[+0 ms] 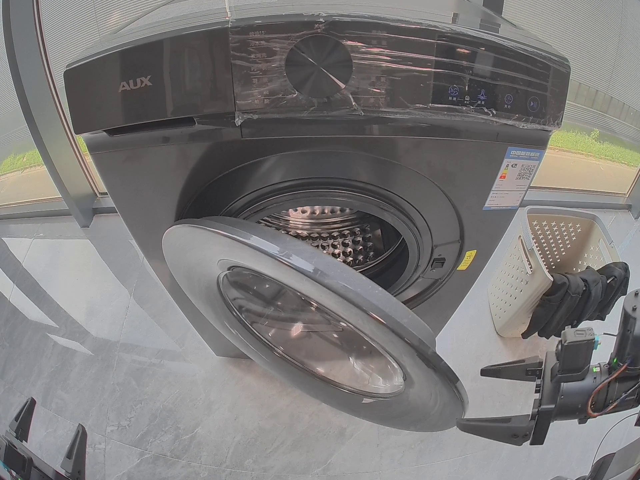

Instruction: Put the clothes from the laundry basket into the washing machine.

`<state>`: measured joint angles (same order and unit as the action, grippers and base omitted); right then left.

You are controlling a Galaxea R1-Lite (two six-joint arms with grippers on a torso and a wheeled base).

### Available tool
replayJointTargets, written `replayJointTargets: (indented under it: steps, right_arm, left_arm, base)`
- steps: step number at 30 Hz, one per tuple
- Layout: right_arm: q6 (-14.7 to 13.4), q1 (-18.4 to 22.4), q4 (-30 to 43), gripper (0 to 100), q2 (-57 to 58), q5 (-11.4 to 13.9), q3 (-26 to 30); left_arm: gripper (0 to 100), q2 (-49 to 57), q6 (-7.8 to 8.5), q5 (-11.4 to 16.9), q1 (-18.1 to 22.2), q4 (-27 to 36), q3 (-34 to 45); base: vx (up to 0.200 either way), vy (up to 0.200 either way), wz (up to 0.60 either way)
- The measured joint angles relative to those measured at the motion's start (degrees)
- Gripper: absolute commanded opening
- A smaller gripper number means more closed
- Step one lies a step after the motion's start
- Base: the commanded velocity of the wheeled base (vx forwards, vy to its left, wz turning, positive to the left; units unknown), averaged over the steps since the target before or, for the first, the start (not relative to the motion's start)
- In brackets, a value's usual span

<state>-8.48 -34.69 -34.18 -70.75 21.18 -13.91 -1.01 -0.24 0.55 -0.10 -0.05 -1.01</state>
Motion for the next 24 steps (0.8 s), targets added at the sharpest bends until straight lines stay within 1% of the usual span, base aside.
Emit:
replayJointTargets:
  steps: [4, 7, 10, 12, 14, 15, 17, 20, 24]
  right_arm:
    - [-2.1, 1.46, 0.16, 100, 2.73, -0.49, -2.29]
    - [-2.57, 5.07, 0.3, 100, 3.83, -0.66, -3.97]
    - [-2.4, 8.96, 0.33, 100, 3.34, -1.15, -5.33]
    - [-1.55, 11.19, 0.17, 100, 1.63, -2.97, -6.1]
    - [-0.88, 12.31, -0.06, 100, -0.46, -5.22, -6.62]
    - [-0.51, 12.68, -0.27, 100, -1.9, -6.34, -6.75]
    - [-0.07, 12.92, -0.99, 100, -4.29, -7.61, -6.78]
    - [0.17, 11.68, -2.79, 100, -7.47, -8.53, -5.96]
    - [0.28, 9.14, -4.22, 100, -10.41, -8.92, -4.89]
  left_arm:
    - [100, 0.0, 0.02, -0.01, 0.0, 0.02, 0.0]
    - [100, 0.0, 0.06, -0.01, 0.0, 0.02, 0.0]
    - [100, 0.0, 0.06, -0.01, 0.0, 0.02, 0.0]
    - [100, 0.0, 0.06, -0.01, 0.0, 0.02, 0.0]
    - [100, 0.0, 0.06, -0.01, 0.0, 0.02, 0.0]
    - [100, 0.0, 0.04, -0.01, 0.0, 0.0, 0.0]
    - [100, 0.0, 0.04, -0.01, 0.0, 0.0, 0.0]
    - [100, 0.0, 0.02, -0.01, 0.0, 0.0, 0.0]
    - [100, 0.0, 0.02, -0.01, 0.0, 0.02, 0.0]
  base:
    - [0.0, 0.0, 0.0]
    - [0.0, 0.0, 0.0]
    - [0.0, 0.0, 0.0]
    - [0.0, 0.0, 0.0]
    - [0.0, 0.0, 0.0]
    - [0.0, 0.0, 0.0]
    - [0.0, 0.0, 0.0]
    - [0.0, 0.0, 0.0]
    - [0.0, 0.0, 0.0]
